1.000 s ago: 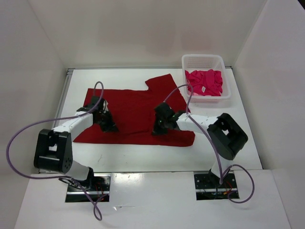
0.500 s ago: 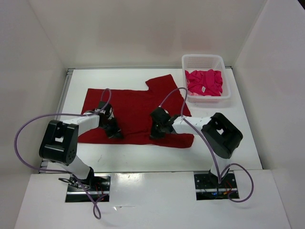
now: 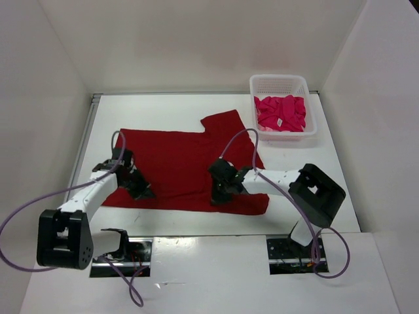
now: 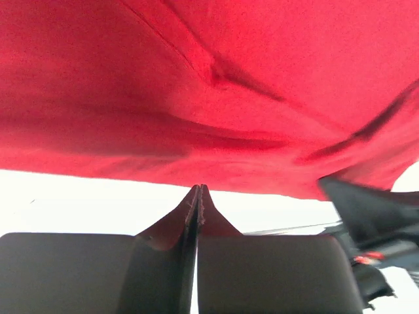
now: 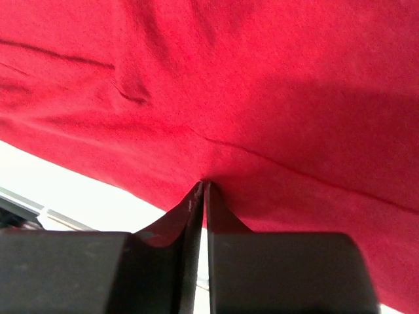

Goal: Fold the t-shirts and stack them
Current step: Fold the flattened tshirt in 1/3 of the way, then grap the side of the flattened tshirt furthest away from the robot with both arms

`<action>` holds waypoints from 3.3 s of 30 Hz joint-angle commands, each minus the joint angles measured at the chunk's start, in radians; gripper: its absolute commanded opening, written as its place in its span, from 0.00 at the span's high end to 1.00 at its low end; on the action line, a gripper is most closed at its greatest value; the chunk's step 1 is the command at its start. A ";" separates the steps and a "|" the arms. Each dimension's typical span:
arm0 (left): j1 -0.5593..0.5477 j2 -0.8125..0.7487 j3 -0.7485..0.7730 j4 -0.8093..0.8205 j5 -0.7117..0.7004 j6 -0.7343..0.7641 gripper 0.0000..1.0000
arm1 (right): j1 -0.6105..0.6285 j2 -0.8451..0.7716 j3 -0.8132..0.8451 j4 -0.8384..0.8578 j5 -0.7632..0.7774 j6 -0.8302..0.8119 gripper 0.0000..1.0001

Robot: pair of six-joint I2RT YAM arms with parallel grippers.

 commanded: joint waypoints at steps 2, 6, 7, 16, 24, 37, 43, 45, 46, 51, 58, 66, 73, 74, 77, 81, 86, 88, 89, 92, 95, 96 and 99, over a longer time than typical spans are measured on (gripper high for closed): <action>0.069 -0.063 0.163 -0.081 -0.022 0.030 1.00 | -0.012 -0.069 0.062 -0.142 0.021 -0.070 0.87; 0.078 -0.014 0.325 0.083 -0.046 0.031 0.97 | -0.052 -0.127 0.207 -0.152 0.012 -0.105 0.77; 0.078 0.005 0.351 0.111 -0.077 0.031 0.96 | -0.064 -0.137 0.225 -0.127 0.000 -0.116 0.79; 0.218 0.542 0.761 0.248 -0.247 0.100 0.80 | -0.193 -0.166 0.334 -0.083 -0.030 -0.169 1.00; 0.310 0.860 1.086 0.196 -0.359 0.127 0.60 | -0.233 -0.195 0.311 -0.073 -0.059 -0.179 0.97; 0.310 1.032 1.272 0.091 -0.479 0.219 0.59 | -0.281 -0.168 0.300 -0.053 -0.059 -0.199 0.91; 0.310 1.061 1.249 0.091 -0.497 0.238 0.59 | -0.290 -0.148 0.309 -0.044 -0.068 -0.217 0.86; 0.310 1.061 1.249 0.091 -0.497 0.238 0.59 | -0.290 -0.138 0.318 -0.044 -0.068 -0.217 0.84; 0.310 1.070 1.249 0.091 -0.497 0.238 0.59 | -0.290 -0.138 0.318 -0.044 -0.068 -0.217 0.84; 0.301 1.092 1.249 0.091 -0.497 0.238 0.59 | -0.299 -0.120 0.338 -0.044 -0.077 -0.217 0.82; 0.301 1.101 1.258 0.110 -0.476 0.238 0.56 | -0.299 -0.097 0.338 -0.026 -0.086 -0.217 0.81; 0.281 1.112 1.258 0.119 -0.456 0.229 0.91 | -0.310 -0.057 0.383 -0.015 -0.077 -0.217 0.70; 0.281 1.041 1.220 0.131 -0.465 0.218 1.00 | -0.373 0.103 0.519 0.032 0.067 -0.246 0.58; 0.281 1.029 1.206 0.131 -0.454 0.218 1.00 | -0.382 0.136 0.548 0.032 0.091 -0.260 0.58; 0.281 0.986 1.165 0.143 -0.434 0.209 1.00 | -0.422 0.272 0.721 0.020 0.196 -0.290 0.58; 0.272 0.926 1.107 0.176 -0.404 0.190 1.00 | -0.492 0.423 0.883 -0.014 0.303 -0.291 0.56; 0.262 0.898 1.076 0.186 -0.391 0.181 1.00 | -0.502 0.667 1.195 -0.131 0.482 -0.350 0.53; 0.262 0.888 1.067 0.197 -0.381 0.181 1.00 | -0.502 0.804 1.377 -0.233 0.522 -0.376 0.53; 0.252 0.888 1.067 0.197 -0.381 0.172 1.00 | -0.502 0.852 1.444 -0.271 0.551 -0.377 0.52; 0.243 0.888 1.077 0.197 -0.371 0.172 1.00 | -0.502 1.032 1.715 -0.417 0.572 -0.399 0.52; 0.242 0.888 1.077 0.197 -0.350 0.163 1.00 | -0.502 1.130 1.897 -0.491 0.587 -0.410 0.52; 0.242 0.888 1.077 0.197 -0.350 0.163 1.00 | -0.512 1.120 1.847 -0.478 0.598 -0.410 0.52; 0.242 0.888 1.077 0.197 -0.341 0.163 1.00 | -0.522 1.129 1.846 -0.478 0.610 -0.410 0.52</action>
